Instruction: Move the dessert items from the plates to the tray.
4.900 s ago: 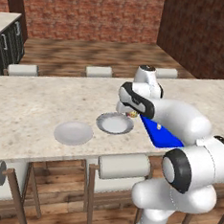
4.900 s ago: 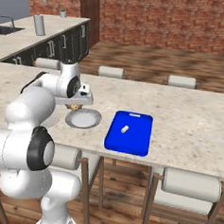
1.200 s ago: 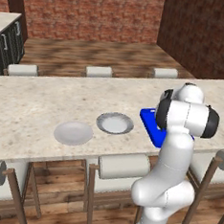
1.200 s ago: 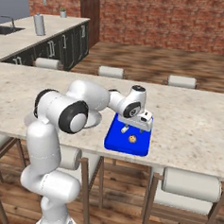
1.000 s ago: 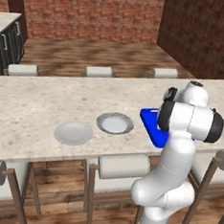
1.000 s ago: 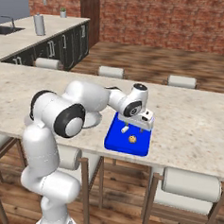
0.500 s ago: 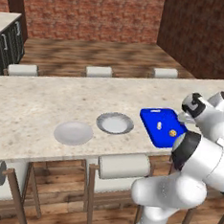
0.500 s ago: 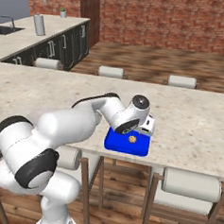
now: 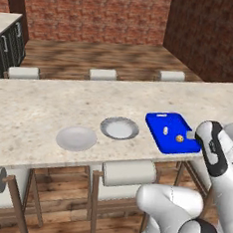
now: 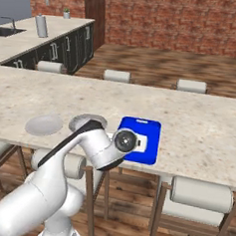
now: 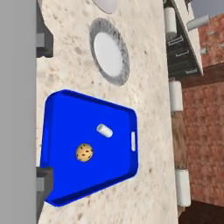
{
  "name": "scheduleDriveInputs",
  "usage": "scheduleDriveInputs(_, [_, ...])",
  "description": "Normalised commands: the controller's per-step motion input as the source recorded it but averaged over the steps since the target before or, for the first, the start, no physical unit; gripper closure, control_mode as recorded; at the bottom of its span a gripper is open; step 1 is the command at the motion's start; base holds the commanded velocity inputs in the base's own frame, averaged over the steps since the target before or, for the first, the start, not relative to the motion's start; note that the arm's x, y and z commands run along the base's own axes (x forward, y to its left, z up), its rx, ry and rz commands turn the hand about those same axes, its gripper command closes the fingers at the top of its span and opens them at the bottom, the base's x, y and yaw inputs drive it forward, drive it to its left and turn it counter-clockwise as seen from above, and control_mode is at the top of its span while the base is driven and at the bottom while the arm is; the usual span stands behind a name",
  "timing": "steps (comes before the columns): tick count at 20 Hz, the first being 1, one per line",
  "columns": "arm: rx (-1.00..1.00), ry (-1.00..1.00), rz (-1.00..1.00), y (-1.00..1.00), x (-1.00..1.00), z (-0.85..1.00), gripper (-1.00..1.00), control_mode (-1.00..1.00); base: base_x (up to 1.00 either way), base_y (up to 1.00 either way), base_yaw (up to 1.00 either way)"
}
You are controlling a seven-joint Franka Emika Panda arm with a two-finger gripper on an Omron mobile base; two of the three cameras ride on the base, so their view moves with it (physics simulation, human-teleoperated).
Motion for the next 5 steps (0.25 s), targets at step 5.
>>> scheduleDriveInputs(5, [0.0,-0.23,0.05,0.17,-0.54,0.0,-1.0,-1.0,0.0,0.0,0.0])
